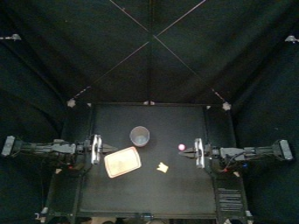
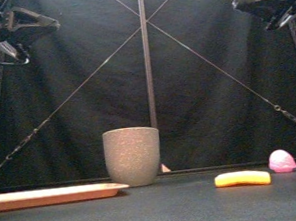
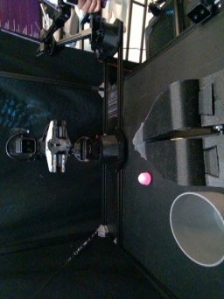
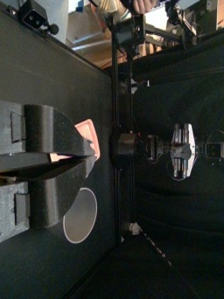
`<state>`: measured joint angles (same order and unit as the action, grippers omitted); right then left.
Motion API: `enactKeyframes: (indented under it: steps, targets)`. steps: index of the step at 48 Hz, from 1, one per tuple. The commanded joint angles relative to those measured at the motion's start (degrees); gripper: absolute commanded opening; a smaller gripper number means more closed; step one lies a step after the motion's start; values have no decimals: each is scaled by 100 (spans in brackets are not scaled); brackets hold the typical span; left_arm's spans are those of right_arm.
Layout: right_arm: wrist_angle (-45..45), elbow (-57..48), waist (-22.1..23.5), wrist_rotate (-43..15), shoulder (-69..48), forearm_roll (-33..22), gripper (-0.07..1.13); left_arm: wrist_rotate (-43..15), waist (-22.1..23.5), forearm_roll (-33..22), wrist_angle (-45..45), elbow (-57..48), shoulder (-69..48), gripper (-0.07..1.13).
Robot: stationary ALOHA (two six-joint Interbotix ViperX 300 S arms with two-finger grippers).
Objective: Pick the fries then place it on the pink plate
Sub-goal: Pick the fries
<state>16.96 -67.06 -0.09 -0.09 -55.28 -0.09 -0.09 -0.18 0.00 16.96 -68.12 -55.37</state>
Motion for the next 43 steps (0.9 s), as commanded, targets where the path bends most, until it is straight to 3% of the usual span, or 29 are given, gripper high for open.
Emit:
enactKeyframes:
  steps: [1,15,22,28,35,43]
  targets:
    - [9,26,44,-26,237,26,0,9,9,26,35,26,88,-7]
    - [-791,220,483,-141,1521,316,9,9,9,18,123,79,97,-1]
    - [-1670,492,809,-167,2030,949,34,9,9,18,141,79,105,-1]
    - [-1969,677,993,-167,2188,1424,70,9,0,18,141,53,114,0]
    - [-1907,712,1072,-158,2224,1415,104,9,-26,18,141,44,123,0]
    - [-1696,738,1011,-167,2320,1397,106,0,-123,18,158,44,123,0]
